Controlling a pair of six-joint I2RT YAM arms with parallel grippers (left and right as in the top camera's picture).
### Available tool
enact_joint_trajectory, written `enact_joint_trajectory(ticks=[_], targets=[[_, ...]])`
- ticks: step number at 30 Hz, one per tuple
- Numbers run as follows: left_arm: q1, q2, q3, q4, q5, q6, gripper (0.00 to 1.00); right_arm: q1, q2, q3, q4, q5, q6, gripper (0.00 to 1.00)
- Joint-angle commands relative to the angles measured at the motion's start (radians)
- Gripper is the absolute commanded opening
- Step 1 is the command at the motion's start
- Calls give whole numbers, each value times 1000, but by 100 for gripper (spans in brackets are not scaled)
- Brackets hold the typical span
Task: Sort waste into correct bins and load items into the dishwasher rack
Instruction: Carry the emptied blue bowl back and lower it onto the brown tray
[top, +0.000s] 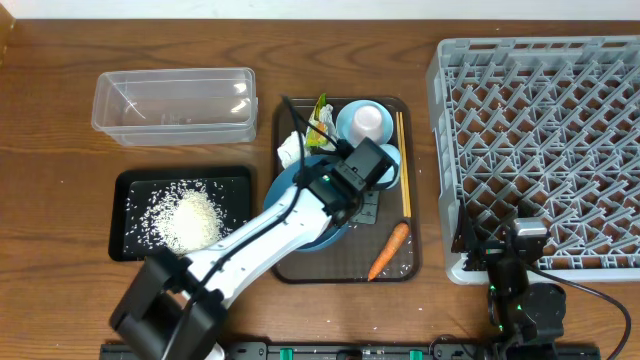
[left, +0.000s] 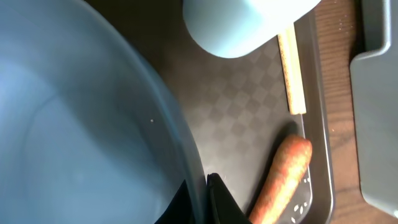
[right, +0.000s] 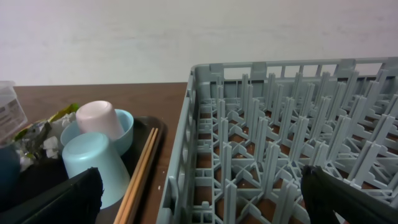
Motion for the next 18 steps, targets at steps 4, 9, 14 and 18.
enact_joint_trajectory(ticks=[4, 9, 14, 18], targets=[[-1, 59, 7, 31, 13, -13, 7, 25, 0, -2, -3, 0, -13, 99], [-2, 71, 7, 34, 23, -13, 17, 25, 0, -2, -4, 0, -13, 99], [-2, 71, 7, 22, 35, -13, 37, 25, 1, -2, -4, 0, -13, 99], [-2, 71, 7, 15, 98, -13, 37, 25, 0, -2, -4, 0, -13, 99]])
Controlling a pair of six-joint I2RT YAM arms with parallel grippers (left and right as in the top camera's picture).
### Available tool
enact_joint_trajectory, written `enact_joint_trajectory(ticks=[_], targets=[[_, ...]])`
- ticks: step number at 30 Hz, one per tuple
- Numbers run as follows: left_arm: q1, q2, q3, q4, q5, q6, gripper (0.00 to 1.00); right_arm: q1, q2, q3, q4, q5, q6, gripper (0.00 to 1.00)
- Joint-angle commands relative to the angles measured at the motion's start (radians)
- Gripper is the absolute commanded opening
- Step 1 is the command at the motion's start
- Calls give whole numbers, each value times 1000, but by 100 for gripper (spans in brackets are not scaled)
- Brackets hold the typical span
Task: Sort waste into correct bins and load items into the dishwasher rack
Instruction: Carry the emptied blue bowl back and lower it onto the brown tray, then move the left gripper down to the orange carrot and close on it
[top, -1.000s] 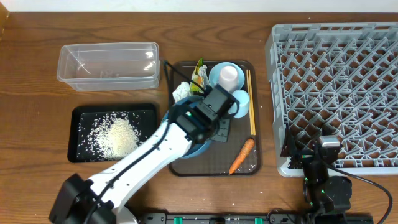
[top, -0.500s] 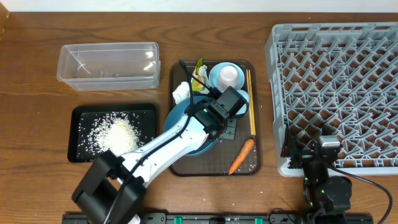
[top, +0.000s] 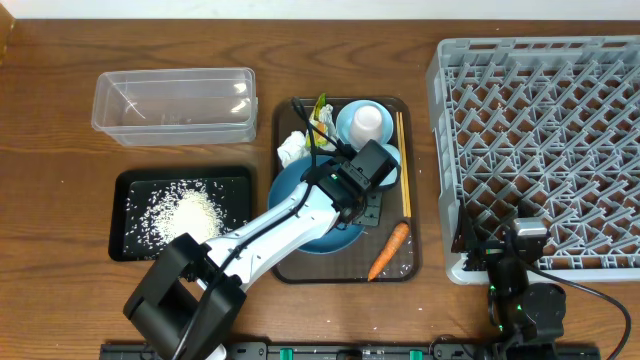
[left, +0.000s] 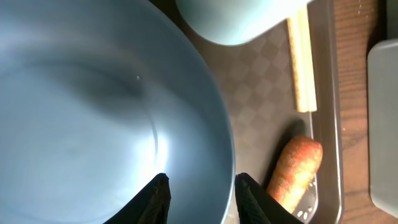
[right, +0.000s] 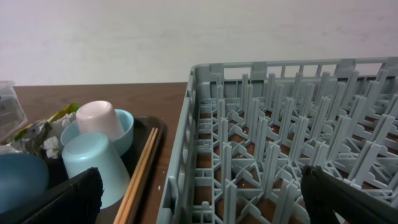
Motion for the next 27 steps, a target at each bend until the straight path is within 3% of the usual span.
enact_joint_trajectory(ticks=[1, 4, 7, 11, 20, 27], targets=[[0, 7, 7, -7, 63, -3, 37, 25, 0, -2, -4, 0, -13, 99], [0, -2, 8, -22, 115, -2, 36, 25, 0, -2, -4, 0, -13, 99], [0, -28, 23, -70, 142, 6, 28, 25, 0, -2, -4, 0, -13, 99], [-3, -109, 33, -130, 142, 56, 29, 25, 0, -2, -4, 0, -13, 99], [-114, -210, 29, -187, 140, 202, 66, 25, 1, -2, -4, 0, -13, 99], [-224, -127, 19, -132, -66, 147, 73, 25, 1, -2, -4, 0, -13, 99]])
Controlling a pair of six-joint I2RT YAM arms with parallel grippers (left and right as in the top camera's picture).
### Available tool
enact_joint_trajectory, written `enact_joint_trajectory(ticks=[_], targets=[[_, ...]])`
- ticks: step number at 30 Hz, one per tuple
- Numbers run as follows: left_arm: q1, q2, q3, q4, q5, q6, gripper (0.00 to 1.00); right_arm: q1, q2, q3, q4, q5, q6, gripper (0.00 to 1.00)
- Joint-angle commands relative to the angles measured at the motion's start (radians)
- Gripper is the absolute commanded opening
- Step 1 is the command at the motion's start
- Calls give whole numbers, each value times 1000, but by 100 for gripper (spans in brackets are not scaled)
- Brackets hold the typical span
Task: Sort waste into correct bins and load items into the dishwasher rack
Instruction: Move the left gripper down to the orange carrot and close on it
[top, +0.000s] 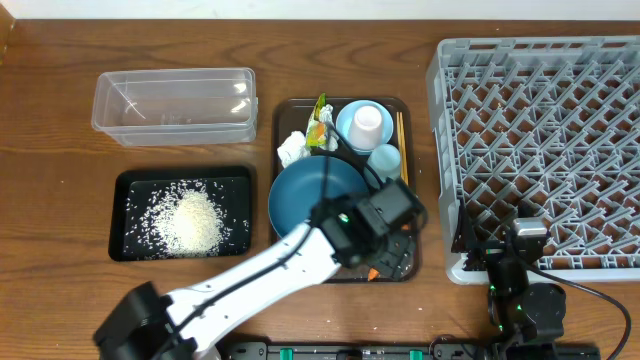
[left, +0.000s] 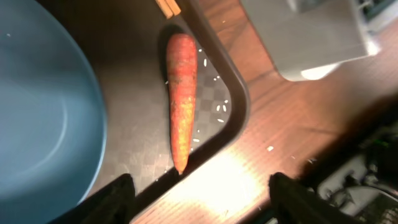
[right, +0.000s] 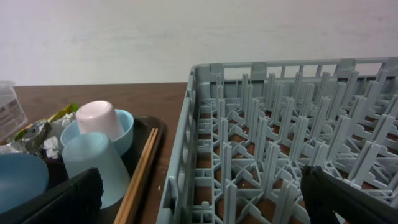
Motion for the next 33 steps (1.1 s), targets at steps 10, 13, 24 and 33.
enact_joint_trajectory(ticks=[10, 13, 24, 33], targets=[[-10, 81, -1, 44, -171, -23, 55, 25, 1, -2, -4, 0, -13, 99], [-13, 92, -6, 63, -171, -24, 50, 25, 0, -2, -4, 0, -13, 99], [-13, 178, -6, 117, -162, -203, 51, 25, 0, -2, -4, 0, -13, 99], [-13, 254, -6, 188, -144, -219, 51, 25, 0, -2, -4, 0, -13, 99]])
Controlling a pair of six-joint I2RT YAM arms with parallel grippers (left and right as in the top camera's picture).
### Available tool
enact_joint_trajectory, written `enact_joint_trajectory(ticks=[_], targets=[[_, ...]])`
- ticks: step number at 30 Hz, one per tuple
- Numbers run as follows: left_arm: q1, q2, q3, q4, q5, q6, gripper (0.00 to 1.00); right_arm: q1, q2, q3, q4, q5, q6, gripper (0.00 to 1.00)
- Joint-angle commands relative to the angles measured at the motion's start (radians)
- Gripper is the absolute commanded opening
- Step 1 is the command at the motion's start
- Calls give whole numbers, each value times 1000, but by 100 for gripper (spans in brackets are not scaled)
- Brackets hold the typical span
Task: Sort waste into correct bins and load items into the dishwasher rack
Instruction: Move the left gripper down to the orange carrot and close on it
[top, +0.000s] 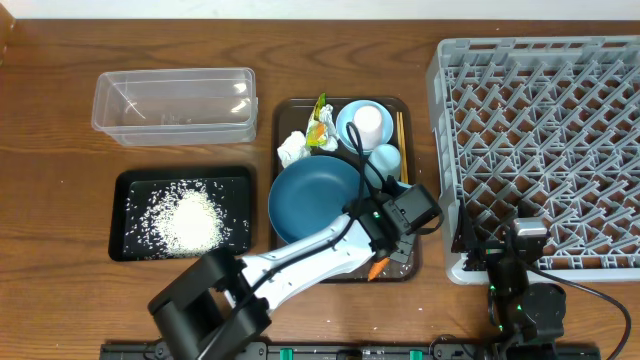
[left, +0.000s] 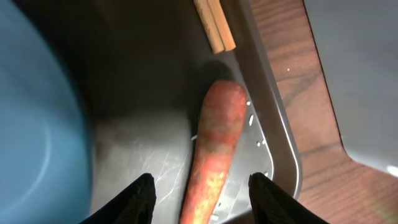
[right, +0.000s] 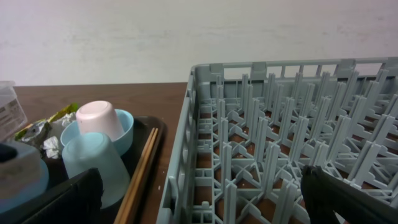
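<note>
An orange carrot (left: 216, 155) lies at the front right corner of the dark serving tray (left: 143, 81), below the ends of the wooden chopsticks (left: 214, 25). My left gripper (left: 202, 178) is open and low over the carrot, one finger on each side of it. From overhead the left gripper (top: 408, 212) covers most of the carrot (top: 374, 269). The big blue bowl (top: 312, 200) rests on the tray. My right gripper (right: 199, 199) is open beside the grey dishwasher rack (right: 193, 124) with nothing in it.
A pink cup in a pale blue bowl (top: 367, 122), a pale blue cup (top: 384, 157) and crumpled wrappers (top: 303, 140) fill the tray's back. A clear bin (top: 175, 105) and a black tray of rice (top: 185, 215) sit to the left. The rack (top: 437, 120) borders the tray's right.
My left gripper was high over the tray's front right corner with the whole carrot in sight. Now it is lower, its open fingers on either side of the carrot. The right arm is unchanged.
My left gripper was shut on the blue bowl's rim over the tray. Then it was open with the bowl lying on the tray. It then stood above the carrot at the tray's front right, and now it straddles the carrot.
</note>
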Motion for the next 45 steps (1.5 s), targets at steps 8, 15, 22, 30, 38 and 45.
enact_joint_trajectory(ticks=[8, 15, 22, 30, 38, 45], targets=[[0, 86, -6, 18, 27, -20, 51, 25, 0, -1, -3, 0, -13, 99], [-1, 87, -6, 22, 45, -20, 52, 25, 0, -1, -4, 0, -13, 99], [-1, 87, -6, 22, 45, -28, 52, 25, 0, -1, -4, 0, -13, 99], [-17, 127, -6, 37, 55, -43, 52, 25, 1, -1, -4, 0, -13, 99], [-31, 161, -6, 64, 66, -42, 57, 25, 0, -1, -3, 0, -13, 99], [-31, 151, -5, 62, 59, -30, 50, 25, 0, -1, -3, 0, -13, 99]])
